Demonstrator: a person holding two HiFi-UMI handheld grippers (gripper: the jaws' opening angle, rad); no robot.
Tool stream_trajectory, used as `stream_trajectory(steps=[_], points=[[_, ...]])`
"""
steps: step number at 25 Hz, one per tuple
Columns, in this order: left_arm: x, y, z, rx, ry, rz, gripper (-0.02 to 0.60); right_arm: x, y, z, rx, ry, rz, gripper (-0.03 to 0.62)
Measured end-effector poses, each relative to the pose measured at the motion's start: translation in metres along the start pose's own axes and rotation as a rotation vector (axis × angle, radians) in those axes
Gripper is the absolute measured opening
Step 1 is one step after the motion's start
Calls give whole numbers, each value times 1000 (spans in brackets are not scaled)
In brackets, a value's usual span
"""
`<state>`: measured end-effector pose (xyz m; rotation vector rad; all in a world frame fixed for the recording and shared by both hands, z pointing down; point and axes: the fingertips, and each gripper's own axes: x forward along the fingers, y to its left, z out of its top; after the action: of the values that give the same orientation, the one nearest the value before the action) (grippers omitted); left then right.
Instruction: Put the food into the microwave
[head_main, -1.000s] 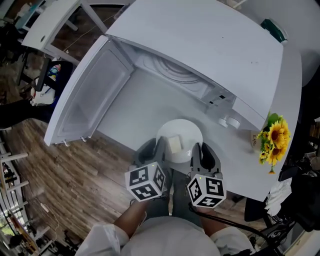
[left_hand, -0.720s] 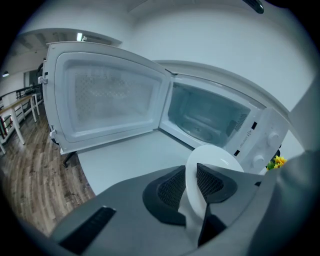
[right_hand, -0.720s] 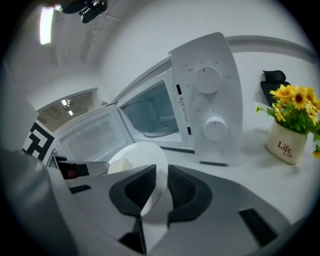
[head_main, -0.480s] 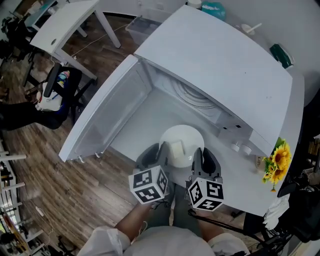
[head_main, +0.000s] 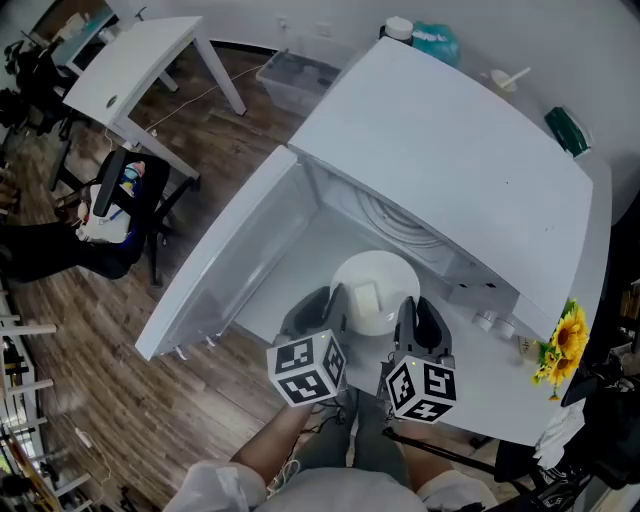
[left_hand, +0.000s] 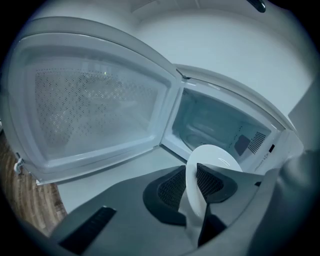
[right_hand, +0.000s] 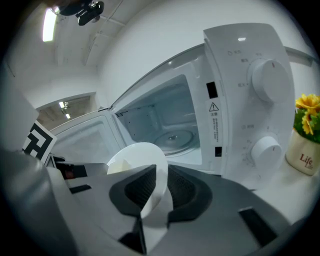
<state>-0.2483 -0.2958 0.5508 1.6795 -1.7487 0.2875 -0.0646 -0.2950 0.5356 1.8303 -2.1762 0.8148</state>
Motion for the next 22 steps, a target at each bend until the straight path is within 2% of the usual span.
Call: stream_trajectory(steps=[12,22], points=[[28,-4,34,0,-31,-28,414,28,4,26,28,-64,-23,75],[62,-18,61,26,-58,-71,413,51,-4,50,73,-130,-90,72]])
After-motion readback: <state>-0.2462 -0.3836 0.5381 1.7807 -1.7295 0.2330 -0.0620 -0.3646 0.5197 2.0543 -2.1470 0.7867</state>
